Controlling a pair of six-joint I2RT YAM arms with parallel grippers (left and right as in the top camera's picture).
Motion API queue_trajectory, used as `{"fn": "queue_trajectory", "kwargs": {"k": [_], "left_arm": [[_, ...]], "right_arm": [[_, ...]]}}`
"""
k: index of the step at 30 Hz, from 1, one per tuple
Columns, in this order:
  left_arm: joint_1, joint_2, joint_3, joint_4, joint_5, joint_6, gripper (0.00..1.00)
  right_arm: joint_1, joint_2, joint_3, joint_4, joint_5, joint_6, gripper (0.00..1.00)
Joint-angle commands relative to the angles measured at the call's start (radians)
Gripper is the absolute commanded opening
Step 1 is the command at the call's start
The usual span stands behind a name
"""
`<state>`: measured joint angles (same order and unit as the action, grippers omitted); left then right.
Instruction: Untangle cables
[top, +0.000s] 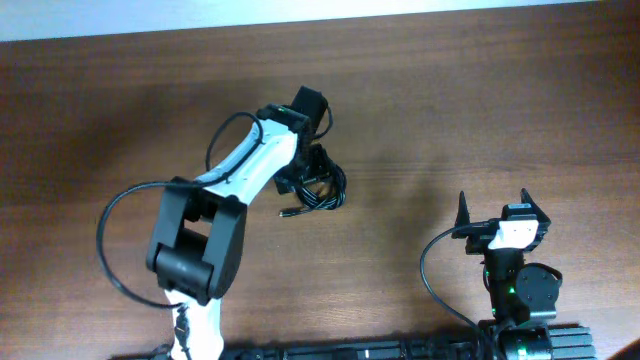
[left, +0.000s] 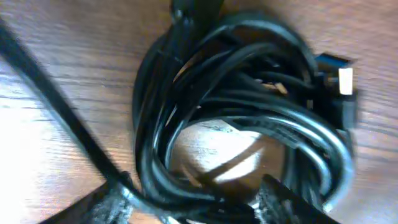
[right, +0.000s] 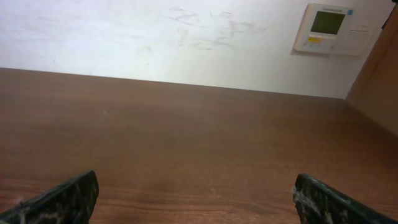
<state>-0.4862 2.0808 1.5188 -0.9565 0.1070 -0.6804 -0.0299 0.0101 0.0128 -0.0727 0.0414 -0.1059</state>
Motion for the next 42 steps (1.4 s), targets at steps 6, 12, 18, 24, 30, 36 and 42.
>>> {"fn": "queue_trajectory", "kwargs": {"k": [6,12,18,24,30,36,42], "left_arm": [[-0.035,0.097,0.035,-0.014,-0.141,0.102,0.0],[0.023,-0.018,0.134,-0.126,-0.14,0.106,0.0],[0.062,-0.061,0.134,-0.148,-0.115,0.097,0.0],[0.102,-0.061,0.134,-0.089,0.01,0.037,0.0],[0.116,-0.061,0.134,-0.043,0.08,0.045,0.0],[0.143,-0.067,0.134,-0.009,0.091,0.071,0.0],[0.131,-0.111,0.134,-0.009,0.205,0.071,0.0]], "right_arm": [[0.005,-0.006,-0.007,-0.002,0.013,0.002,0.99],[0.005,-0.006,-0.007,-0.002,0.013,0.002,0.98],[0.006,-0.005,-0.007,0.003,-0.152,0.186,0.98],[0.005,0.005,-0.007,0.035,-0.477,1.046,0.99],[0.003,0.037,0.06,-0.092,-0.383,0.842,0.99],[0.003,0.41,0.463,-0.471,-0.317,0.549,0.98],[0.003,0.854,0.74,-0.401,-0.566,0.533,0.98]]}}
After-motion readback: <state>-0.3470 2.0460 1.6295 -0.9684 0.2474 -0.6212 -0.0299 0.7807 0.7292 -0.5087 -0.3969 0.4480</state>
